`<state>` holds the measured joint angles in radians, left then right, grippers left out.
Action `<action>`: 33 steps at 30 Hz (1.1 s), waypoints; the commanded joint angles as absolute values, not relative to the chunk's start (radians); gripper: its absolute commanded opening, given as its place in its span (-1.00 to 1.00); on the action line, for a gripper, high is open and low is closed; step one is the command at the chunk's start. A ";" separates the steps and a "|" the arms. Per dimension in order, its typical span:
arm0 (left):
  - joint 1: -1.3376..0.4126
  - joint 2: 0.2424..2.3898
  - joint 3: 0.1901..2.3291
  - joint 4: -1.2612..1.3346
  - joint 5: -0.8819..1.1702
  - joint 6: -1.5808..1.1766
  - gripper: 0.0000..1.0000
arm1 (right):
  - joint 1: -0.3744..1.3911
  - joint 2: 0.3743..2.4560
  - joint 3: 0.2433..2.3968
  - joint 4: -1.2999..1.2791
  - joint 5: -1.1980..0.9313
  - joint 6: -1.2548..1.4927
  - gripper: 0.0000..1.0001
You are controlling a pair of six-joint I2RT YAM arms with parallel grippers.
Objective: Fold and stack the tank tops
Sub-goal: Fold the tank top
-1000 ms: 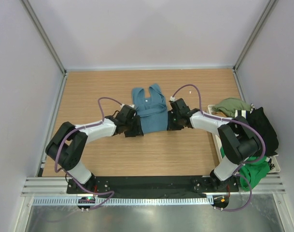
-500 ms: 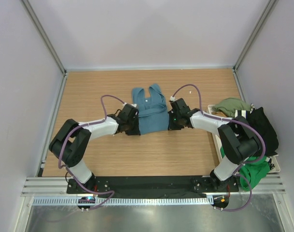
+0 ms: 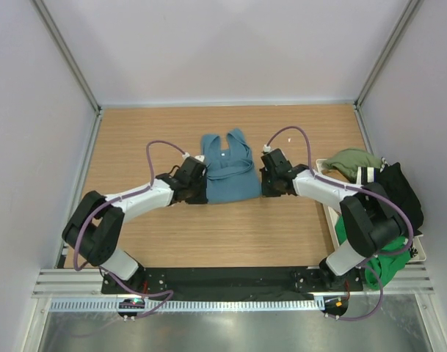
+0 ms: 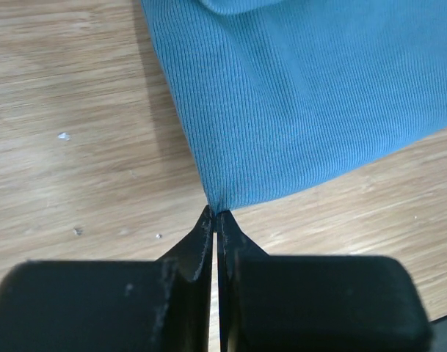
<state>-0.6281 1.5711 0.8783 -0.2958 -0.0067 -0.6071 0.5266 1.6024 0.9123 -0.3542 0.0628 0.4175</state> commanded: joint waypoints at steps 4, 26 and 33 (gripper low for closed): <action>-0.638 1.480 0.838 -0.362 -0.045 -0.577 -1.00 | 0.558 1.508 0.910 -0.391 0.140 0.431 -0.97; -0.695 1.333 0.620 -0.379 -0.081 -0.675 -1.00 | 0.805 1.380 0.867 -0.371 0.129 0.505 -0.31; -0.692 1.325 0.586 -0.316 -0.038 -0.684 -1.00 | 0.815 1.497 0.930 -0.185 0.012 0.587 -0.35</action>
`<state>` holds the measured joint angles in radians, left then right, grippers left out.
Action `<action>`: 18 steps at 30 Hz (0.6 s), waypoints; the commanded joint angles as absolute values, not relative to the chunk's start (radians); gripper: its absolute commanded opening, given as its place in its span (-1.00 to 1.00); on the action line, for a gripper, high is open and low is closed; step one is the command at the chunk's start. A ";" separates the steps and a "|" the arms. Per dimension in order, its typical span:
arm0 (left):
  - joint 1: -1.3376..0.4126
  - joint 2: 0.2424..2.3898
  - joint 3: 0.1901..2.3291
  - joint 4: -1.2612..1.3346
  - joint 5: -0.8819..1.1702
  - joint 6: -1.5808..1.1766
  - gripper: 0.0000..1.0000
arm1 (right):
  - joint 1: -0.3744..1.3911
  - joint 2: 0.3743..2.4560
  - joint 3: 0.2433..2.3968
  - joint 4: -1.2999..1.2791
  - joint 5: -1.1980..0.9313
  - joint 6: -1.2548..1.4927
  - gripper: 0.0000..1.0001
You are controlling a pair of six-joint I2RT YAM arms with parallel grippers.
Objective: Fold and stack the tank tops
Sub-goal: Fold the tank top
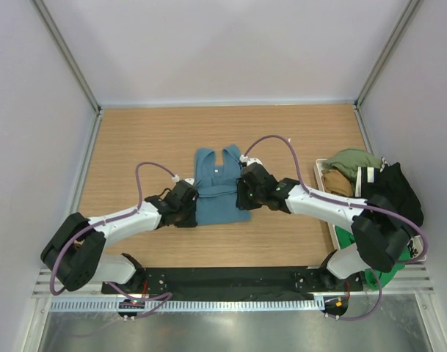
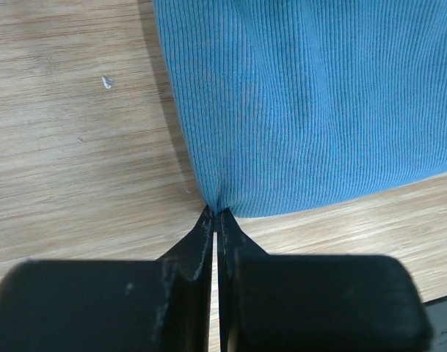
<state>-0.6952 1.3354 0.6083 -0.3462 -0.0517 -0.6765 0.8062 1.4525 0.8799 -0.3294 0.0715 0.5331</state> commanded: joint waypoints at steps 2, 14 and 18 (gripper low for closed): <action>-0.692 1.319 0.584 -0.311 -0.034 -0.680 -1.00 | 0.815 1.529 0.936 -0.128 -0.069 0.613 -0.38; -0.692 1.293 0.588 -0.319 -0.026 -0.652 -1.00 | 0.813 1.721 0.865 0.370 -0.213 0.850 -0.50; -0.692 1.299 0.589 -0.321 -0.020 -0.647 -1.00 | 0.795 1.785 0.862 0.437 -0.233 0.880 -0.51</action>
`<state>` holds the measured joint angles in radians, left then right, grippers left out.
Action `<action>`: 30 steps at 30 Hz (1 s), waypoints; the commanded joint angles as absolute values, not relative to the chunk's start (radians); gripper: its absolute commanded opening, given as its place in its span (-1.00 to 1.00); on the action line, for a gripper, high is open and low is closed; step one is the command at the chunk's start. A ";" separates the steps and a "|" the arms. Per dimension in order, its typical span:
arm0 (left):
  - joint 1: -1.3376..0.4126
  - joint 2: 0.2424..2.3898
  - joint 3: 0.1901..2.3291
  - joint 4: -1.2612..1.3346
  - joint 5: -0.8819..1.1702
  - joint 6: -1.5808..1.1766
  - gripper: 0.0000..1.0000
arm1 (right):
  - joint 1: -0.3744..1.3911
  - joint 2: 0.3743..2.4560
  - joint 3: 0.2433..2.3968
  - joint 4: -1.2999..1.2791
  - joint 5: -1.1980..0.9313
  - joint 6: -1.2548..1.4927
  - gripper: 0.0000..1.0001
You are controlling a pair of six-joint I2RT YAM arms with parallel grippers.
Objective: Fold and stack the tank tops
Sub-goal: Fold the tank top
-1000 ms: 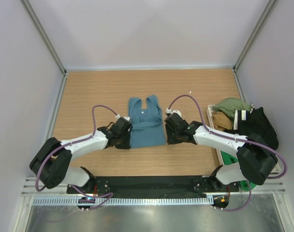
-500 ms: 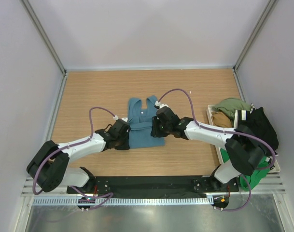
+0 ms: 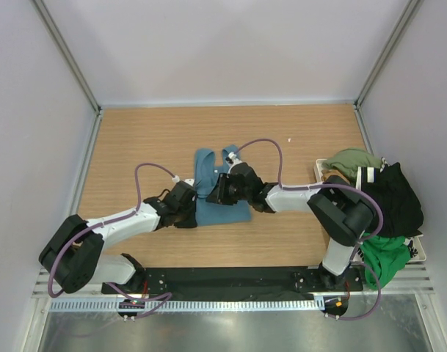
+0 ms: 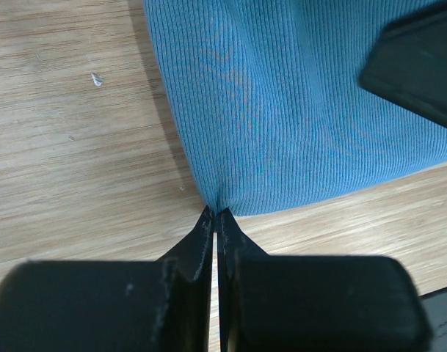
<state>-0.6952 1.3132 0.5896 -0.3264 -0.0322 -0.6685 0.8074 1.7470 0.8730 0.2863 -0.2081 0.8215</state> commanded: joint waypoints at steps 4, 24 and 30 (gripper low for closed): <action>-0.692 1.295 0.591 -0.327 -0.018 -0.647 -1.00 | 0.764 1.798 0.845 0.462 -0.250 0.896 -0.52; -0.692 1.279 0.584 -0.351 -0.021 -0.634 -1.00 | 0.638 1.922 1.078 0.361 -0.227 0.808 -0.51; -0.692 1.281 0.586 -0.351 -0.023 -0.634 -1.00 | 0.589 1.982 1.288 0.233 -0.238 0.766 -0.46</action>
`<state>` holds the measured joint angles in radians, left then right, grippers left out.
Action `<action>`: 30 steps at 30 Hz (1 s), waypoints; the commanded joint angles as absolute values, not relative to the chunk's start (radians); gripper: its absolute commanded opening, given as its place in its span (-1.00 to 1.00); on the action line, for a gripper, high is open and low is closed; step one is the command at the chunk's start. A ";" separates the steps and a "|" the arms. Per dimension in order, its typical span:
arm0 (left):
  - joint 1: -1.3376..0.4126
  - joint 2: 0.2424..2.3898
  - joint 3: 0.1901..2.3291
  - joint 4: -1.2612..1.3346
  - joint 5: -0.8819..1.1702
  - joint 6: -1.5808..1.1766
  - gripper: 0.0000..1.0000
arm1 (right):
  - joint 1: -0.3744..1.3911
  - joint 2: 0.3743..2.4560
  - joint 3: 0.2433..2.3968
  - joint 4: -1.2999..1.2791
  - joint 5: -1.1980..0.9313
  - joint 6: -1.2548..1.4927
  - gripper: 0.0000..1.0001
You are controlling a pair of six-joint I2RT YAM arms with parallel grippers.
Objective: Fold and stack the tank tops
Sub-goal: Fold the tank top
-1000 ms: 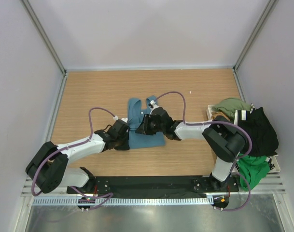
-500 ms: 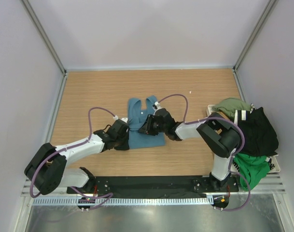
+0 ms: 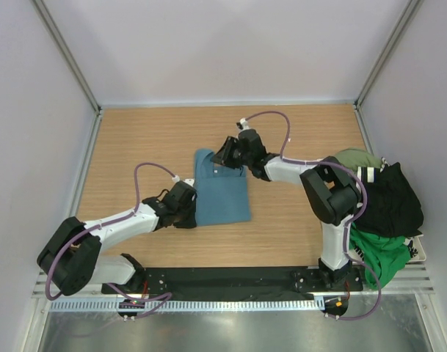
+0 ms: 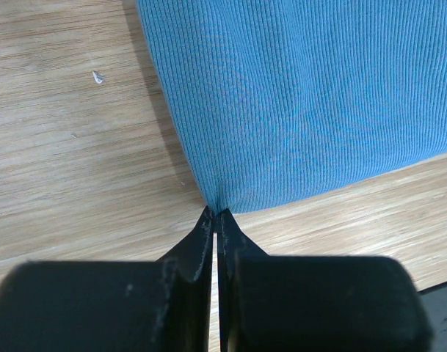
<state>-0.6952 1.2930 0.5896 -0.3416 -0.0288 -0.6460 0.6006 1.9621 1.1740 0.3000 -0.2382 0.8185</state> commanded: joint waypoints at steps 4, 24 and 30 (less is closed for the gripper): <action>-0.692 1.272 0.587 -0.360 -0.028 -0.644 -0.99 | 0.584 1.924 1.301 0.167 -0.244 0.709 -0.18; -0.692 1.094 0.542 -0.387 -0.003 -0.729 -0.10 | 0.699 1.310 0.753 -0.313 -0.005 0.563 0.24; -0.692 1.132 0.525 -0.347 0.026 -0.719 -0.13 | 0.718 1.253 0.670 -0.302 -0.017 0.520 0.15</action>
